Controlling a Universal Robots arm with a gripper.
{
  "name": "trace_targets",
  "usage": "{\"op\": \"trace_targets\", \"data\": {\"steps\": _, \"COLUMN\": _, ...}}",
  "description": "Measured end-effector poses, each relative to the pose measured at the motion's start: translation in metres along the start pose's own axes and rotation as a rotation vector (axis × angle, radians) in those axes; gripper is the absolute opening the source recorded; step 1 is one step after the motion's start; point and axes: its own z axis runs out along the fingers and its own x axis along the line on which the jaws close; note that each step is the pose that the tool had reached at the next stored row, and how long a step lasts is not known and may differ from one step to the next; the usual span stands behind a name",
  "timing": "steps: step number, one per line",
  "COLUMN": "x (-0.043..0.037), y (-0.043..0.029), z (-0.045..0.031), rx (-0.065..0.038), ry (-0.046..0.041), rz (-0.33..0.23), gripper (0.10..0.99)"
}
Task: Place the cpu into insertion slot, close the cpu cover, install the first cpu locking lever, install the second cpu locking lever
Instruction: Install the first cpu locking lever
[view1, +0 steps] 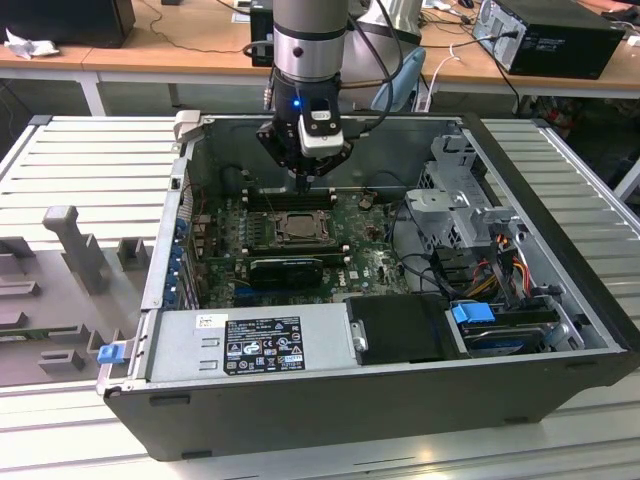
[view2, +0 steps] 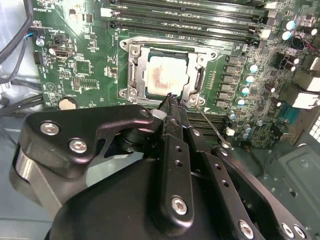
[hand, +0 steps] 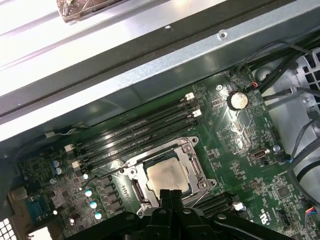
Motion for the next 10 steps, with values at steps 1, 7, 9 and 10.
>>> {"op": "trace_targets", "data": {"steps": 1, "x": 0.0, "y": 0.0, "z": 0.0, "rx": 0.0, "ry": 0.0002, "rz": -0.006, "gripper": 0.106}}
{"op": "trace_targets", "data": {"steps": 7, "x": 0.0, "y": 0.0, "z": 0.0, "rx": 0.0, "ry": 0.0015, "rz": -0.065, "gripper": 0.106}}
{"op": "trace_targets", "data": {"steps": 9, "x": 0.0, "y": 0.0, "z": 0.0, "rx": 0.0, "ry": 0.002, "rz": -0.085, "gripper": 0.106}}
{"op": "trace_targets", "data": {"steps": 10, "x": 0.0, "y": 0.0, "z": 0.0, "rx": 0.0, "ry": 0.0022, "rz": -0.096, "gripper": 0.106}}
